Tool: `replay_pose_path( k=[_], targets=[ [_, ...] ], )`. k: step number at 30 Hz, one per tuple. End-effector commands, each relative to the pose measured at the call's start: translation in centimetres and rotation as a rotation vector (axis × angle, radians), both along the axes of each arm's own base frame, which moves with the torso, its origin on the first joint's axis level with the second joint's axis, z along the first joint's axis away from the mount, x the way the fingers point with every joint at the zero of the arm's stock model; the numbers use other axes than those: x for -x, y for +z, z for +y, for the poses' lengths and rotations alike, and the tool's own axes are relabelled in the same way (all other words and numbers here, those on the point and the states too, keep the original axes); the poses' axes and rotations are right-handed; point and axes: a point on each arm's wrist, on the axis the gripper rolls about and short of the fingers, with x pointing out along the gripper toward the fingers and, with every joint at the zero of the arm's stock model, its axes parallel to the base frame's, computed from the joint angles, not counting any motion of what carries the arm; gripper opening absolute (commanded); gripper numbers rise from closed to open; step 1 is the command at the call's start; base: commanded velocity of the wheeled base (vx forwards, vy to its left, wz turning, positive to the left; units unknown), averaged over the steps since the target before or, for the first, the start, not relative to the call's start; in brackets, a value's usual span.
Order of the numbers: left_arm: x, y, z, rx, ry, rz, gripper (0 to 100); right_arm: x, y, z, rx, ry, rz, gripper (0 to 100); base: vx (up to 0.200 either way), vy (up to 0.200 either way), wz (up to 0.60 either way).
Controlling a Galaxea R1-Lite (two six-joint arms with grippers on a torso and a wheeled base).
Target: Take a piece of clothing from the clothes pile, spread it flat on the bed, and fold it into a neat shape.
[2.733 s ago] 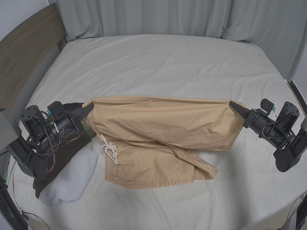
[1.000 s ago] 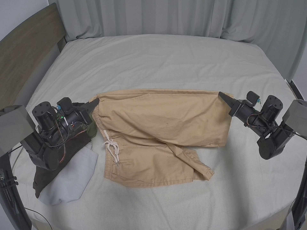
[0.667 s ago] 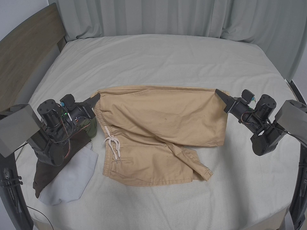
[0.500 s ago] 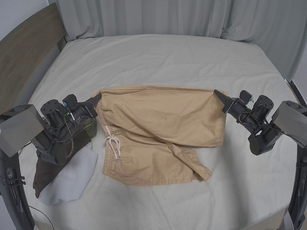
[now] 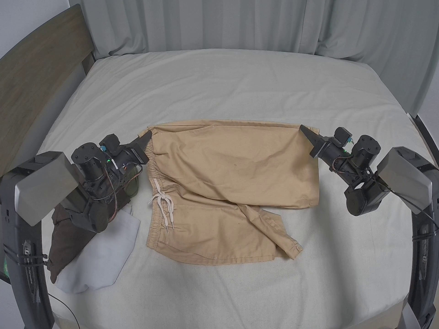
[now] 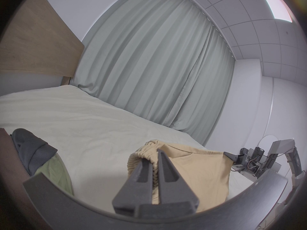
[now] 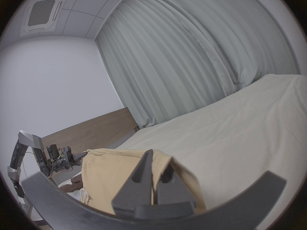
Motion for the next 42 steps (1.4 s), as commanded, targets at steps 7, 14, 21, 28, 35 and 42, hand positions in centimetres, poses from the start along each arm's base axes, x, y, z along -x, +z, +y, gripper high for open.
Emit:
replay_pose_path(
  k=[7,14,21,28,35,42],
  targets=[
    [-2.0,-2.2,-0.5,0.024,0.001,0.009,0,-2.1,-0.7,0.3,-0.001,0.000,0.001,0,0.000,0.000,0.00],
    [-3.1,-1.8,-0.3,0.109,0.046,-0.005,0,-3.1,-1.0,0.3,-0.001,-0.003,0.002,0,0.000,0.000,0.00],
    [-3.6,-2.5,-0.2,0.116,0.050,0.001,0,-4.2,-0.9,0.1,0.000,-0.009,0.002,0,0.000,0.000,0.00],
    [-3.7,-2.8,-0.2,0.115,0.050,0.005,0,-5.0,-1.2,0.1,-0.001,-0.014,0.002,0,0.000,0.000,0.00],
    [-3.9,-3.0,-0.1,0.116,0.052,0.004,0,-5.3,-0.6,0.1,-0.002,-0.014,-0.017,0,0.000,0.000,0.00],
    [-3.9,-3.2,-0.1,0.116,0.050,0.007,0,-5.6,-0.3,0.1,-0.002,-0.014,-0.018,0,0.000,0.000,0.00]
  ],
)
